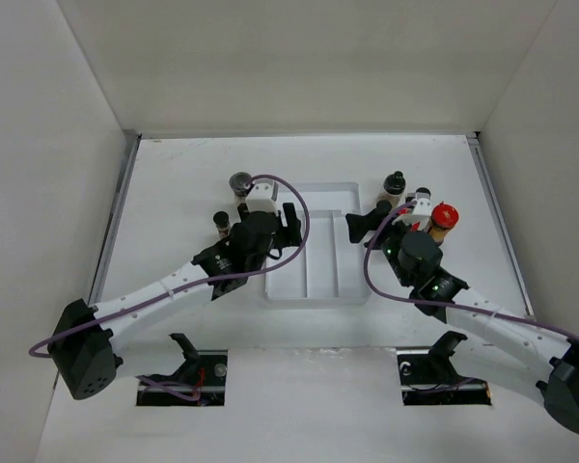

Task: Organize the condiment bottles

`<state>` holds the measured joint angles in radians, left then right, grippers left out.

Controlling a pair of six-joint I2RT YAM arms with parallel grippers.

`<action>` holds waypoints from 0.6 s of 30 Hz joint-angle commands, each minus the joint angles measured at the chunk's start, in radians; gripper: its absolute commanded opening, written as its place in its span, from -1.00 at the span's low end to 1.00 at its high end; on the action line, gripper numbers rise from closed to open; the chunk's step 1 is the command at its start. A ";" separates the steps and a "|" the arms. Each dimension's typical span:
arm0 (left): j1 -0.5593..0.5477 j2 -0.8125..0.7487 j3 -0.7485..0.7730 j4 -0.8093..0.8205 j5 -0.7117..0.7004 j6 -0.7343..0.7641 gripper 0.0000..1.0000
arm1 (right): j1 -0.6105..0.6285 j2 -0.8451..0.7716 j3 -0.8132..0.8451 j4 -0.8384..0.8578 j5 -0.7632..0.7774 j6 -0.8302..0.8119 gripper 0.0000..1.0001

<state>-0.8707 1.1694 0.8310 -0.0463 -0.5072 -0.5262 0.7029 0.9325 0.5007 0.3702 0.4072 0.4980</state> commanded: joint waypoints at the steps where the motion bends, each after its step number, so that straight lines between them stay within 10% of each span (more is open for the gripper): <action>1: 0.011 -0.017 -0.023 0.086 0.044 0.009 0.36 | -0.003 -0.004 -0.001 0.070 0.002 0.001 0.61; 13: 0.019 -0.027 -0.072 0.201 0.095 0.037 0.35 | -0.013 -0.007 0.004 0.043 0.008 -0.030 -0.64; 18: -0.012 0.021 -0.090 0.310 0.113 0.028 0.32 | -0.016 -0.047 0.003 0.007 0.091 -0.073 -0.67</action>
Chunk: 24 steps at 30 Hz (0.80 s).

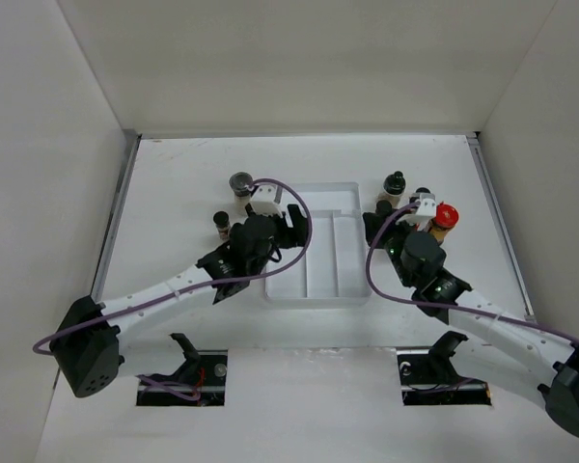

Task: Organize the condiment bottles

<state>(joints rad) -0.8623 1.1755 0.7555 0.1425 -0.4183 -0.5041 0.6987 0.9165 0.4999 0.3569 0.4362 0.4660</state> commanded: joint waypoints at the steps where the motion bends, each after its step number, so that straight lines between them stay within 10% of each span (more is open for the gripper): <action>1: -0.028 0.022 -0.021 0.143 0.030 0.006 0.32 | -0.014 -0.030 0.002 0.024 0.071 -0.050 -0.63; 13: -0.086 -0.051 -0.326 0.597 0.138 -0.013 0.34 | -0.098 -0.074 0.034 -0.143 0.217 -0.110 0.53; 24: -0.119 -0.031 -0.415 0.756 0.191 -0.024 0.40 | -0.248 0.054 0.186 -0.496 0.170 -0.064 0.95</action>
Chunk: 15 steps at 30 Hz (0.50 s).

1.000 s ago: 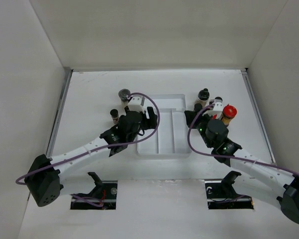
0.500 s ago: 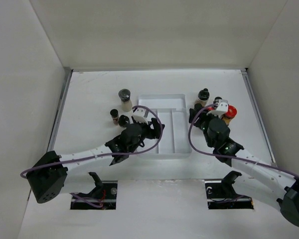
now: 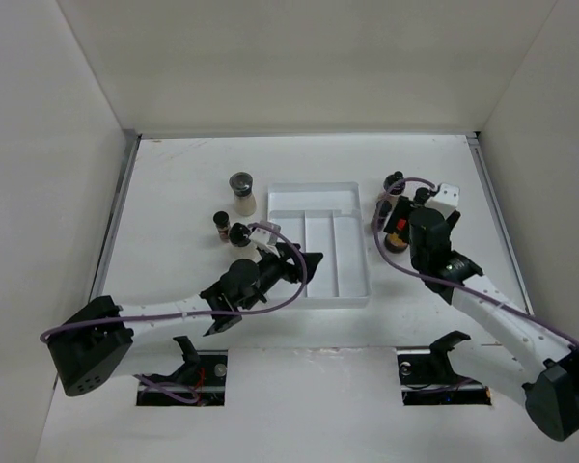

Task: Organize the condiment bottles

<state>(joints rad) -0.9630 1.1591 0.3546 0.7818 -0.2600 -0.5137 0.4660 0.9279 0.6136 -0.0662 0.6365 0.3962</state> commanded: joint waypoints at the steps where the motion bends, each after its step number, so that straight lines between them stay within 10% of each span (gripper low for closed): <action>1: -0.021 -0.022 -0.022 0.117 0.034 -0.014 0.41 | -0.028 0.063 0.083 -0.072 -0.038 0.003 0.96; 15: -0.013 -0.026 -0.049 0.160 0.030 -0.028 0.43 | -0.096 0.288 0.167 -0.052 -0.152 -0.016 0.94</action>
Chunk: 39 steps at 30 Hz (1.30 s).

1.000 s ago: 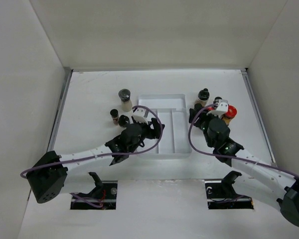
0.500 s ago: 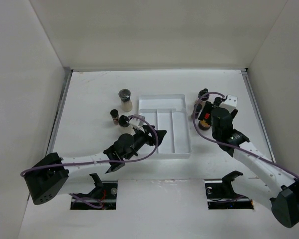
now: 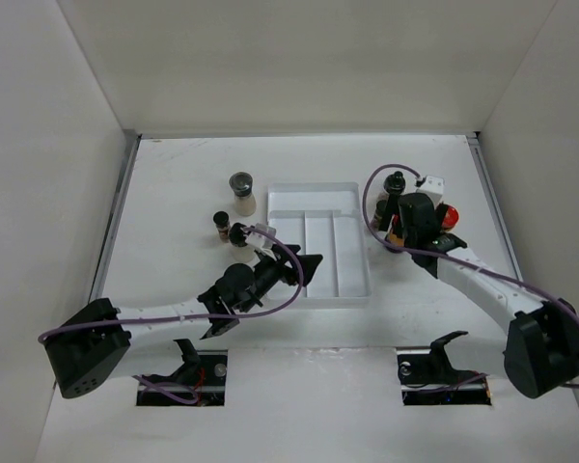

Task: Organize the condiment bottles

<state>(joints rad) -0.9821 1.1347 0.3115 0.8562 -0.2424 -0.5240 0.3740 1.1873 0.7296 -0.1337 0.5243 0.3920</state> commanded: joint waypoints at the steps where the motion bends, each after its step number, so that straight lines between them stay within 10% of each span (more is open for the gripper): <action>1: 0.006 0.005 -0.006 0.092 0.015 -0.022 0.43 | -0.002 0.044 0.056 0.020 -0.037 -0.012 0.93; 9: 0.009 -0.003 -0.012 0.093 0.011 -0.028 0.43 | -0.013 0.093 0.056 0.051 -0.027 -0.022 0.76; 18: 0.013 0.000 -0.012 0.093 0.012 -0.041 0.43 | -0.001 0.022 0.014 0.072 0.046 -0.024 0.09; 28: 0.020 -0.007 -0.028 0.106 -0.012 -0.051 0.43 | 0.151 -0.203 0.085 -0.058 0.086 -0.001 -0.02; 39: 0.024 -0.038 -0.058 0.126 -0.040 -0.059 0.42 | 0.228 0.203 0.416 0.172 -0.061 -0.048 -0.05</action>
<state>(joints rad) -0.9623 1.1324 0.2611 0.9104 -0.2665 -0.5728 0.5896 1.3254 1.0092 -0.1917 0.4965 0.3595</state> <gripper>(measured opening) 0.713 0.759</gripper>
